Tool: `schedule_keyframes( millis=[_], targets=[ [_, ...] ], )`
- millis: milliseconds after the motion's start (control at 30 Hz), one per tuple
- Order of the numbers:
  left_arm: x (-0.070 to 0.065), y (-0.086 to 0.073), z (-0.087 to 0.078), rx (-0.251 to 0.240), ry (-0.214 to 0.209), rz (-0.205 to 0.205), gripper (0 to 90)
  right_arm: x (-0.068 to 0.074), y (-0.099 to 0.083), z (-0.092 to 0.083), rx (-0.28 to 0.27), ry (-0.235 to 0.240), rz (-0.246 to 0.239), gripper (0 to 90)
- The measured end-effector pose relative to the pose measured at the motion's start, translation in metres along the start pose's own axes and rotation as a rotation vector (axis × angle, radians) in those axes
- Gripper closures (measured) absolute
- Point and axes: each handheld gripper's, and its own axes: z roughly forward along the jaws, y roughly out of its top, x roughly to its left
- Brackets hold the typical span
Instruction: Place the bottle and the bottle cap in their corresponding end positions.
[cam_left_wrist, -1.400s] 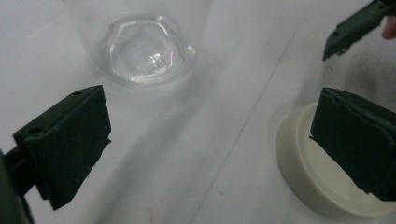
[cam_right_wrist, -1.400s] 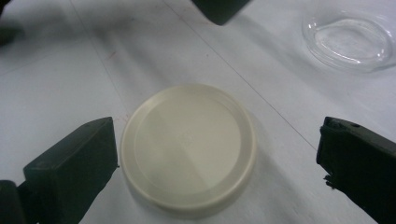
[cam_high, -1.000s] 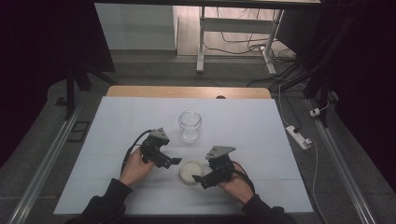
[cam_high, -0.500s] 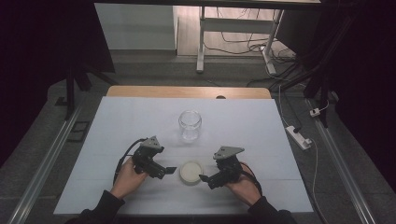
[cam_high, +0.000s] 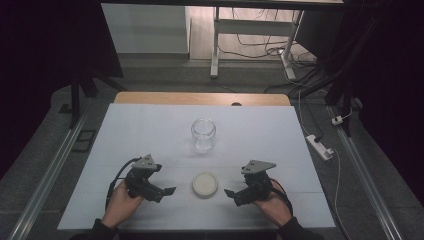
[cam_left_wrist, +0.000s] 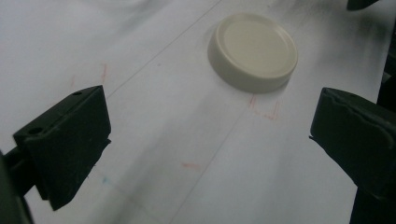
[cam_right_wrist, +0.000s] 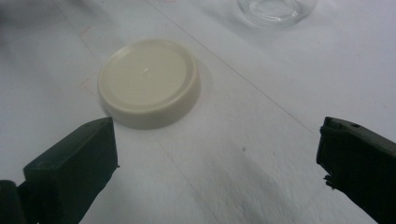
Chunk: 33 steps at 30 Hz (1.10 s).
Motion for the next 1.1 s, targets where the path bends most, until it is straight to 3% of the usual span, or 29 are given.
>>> schedule_keyframes(
  millis=[800,1100],
  targets=[
    [-0.005,-0.065,-0.065,-0.081,0.122,-0.132,0.0,-0.011,-0.040,-0.052,-0.027,-0.095,0.097,0.0],
    [-0.003,-0.091,-0.081,-0.105,0.142,-0.193,0.0,-0.014,-0.055,-0.068,-0.025,-0.141,0.133,0.0]
  ],
)
